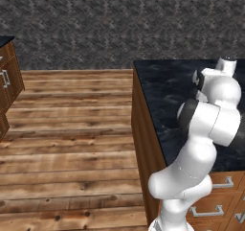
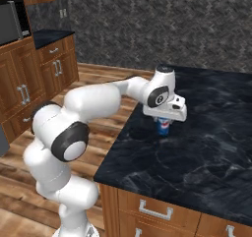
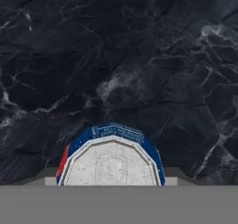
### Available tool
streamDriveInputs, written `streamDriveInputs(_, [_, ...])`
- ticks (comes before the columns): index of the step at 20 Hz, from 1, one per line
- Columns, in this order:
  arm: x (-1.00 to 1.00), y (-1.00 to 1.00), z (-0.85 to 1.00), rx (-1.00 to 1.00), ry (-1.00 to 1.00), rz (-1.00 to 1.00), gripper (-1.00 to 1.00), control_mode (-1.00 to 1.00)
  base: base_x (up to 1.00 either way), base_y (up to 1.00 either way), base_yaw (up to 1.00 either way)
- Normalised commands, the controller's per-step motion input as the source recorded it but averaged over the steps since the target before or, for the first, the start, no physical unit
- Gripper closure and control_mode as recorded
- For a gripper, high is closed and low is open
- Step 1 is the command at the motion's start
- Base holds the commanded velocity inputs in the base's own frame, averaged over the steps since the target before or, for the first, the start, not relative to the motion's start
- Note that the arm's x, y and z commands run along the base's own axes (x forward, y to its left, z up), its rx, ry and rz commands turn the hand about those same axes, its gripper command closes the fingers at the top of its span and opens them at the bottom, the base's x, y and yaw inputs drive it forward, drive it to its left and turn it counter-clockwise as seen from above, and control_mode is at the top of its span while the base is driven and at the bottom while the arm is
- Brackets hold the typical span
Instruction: Pick the can, beer from the counter and place them in the open cabinet.
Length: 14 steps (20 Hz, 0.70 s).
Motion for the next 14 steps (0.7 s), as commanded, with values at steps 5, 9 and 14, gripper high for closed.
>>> streamDriveInputs(5, [-0.85, 0.16, 0.77, 0.00, 0.00, 0.01, 1.00, -1.00, 0.00, 0.00, 0.00])
streamDriveInputs(9, [-0.99, 0.36, 0.51, 0.00, 0.00, 0.01, 1.00, -1.00, 0.00, 0.00, 0.00])
streamDriveInputs(14, [-0.78, 0.75, 0.38, 0.00, 0.00, 0.00, 1.00, -1.00, 0.00, 0.00, 0.00])
